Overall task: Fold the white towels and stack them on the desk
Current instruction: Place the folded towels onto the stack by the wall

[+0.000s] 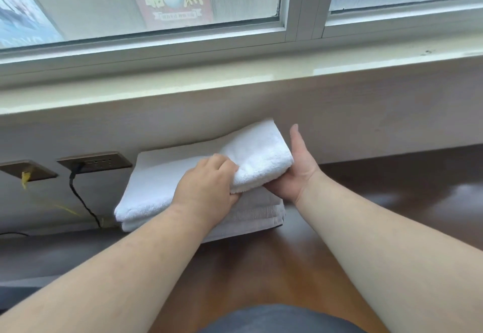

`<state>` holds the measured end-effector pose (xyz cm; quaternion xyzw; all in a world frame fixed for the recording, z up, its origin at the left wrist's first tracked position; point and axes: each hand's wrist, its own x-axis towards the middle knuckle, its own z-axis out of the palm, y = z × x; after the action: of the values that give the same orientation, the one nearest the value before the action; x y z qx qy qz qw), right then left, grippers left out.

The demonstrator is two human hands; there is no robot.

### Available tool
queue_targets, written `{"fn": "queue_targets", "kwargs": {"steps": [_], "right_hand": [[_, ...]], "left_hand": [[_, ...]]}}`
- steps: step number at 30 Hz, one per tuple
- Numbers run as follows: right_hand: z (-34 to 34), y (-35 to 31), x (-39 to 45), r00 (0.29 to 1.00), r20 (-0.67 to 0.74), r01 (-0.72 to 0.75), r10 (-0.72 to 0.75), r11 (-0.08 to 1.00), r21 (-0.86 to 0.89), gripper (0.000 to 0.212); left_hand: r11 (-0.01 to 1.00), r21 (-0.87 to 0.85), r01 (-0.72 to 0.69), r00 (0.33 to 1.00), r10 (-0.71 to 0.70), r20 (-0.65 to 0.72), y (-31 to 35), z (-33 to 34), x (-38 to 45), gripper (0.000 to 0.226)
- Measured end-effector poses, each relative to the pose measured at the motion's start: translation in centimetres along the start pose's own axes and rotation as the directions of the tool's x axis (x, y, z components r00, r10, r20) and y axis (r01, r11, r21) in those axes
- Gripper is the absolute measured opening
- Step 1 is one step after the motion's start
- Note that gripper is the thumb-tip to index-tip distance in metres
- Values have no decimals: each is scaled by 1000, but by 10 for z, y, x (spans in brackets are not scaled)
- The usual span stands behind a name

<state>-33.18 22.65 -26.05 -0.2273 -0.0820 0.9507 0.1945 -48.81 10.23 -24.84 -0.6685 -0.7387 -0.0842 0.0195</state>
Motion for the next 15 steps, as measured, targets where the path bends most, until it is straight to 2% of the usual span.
{"fn": "queue_targets", "kwargs": {"steps": [3, 5, 8, 10, 12, 15], "right_hand": [[-2, -8, 1, 1000, -29, -11, 8, 993, -116, 97], [-6, -16, 5, 997, -78, -13, -5, 973, -232, 84], [-7, -28, 15, 975, -220, -74, -30, 890, -449, 59], [-5, -33, 23, 947, -318, -143, -41, 833, -534, 45], [-6, -36, 29, 934, -354, -158, -54, 826, -541, 37], [-17, -35, 36, 936, -343, -106, -77, 868, -485, 41]], "left_hand": [[996, 67, -66, 994, 60, 89, 1, -1, -1, 51], [990, 116, -85, 988, 68, 141, 7, 2, 1, 56], [986, 154, -67, 981, 37, 190, 24, 11, 6, 80], [977, 197, -77, 977, 34, 212, 35, 17, 10, 95], [957, 263, -120, 969, 55, 241, 38, 20, 15, 97], [928, 326, -182, 964, 104, 243, 27, 19, 23, 98]]}}
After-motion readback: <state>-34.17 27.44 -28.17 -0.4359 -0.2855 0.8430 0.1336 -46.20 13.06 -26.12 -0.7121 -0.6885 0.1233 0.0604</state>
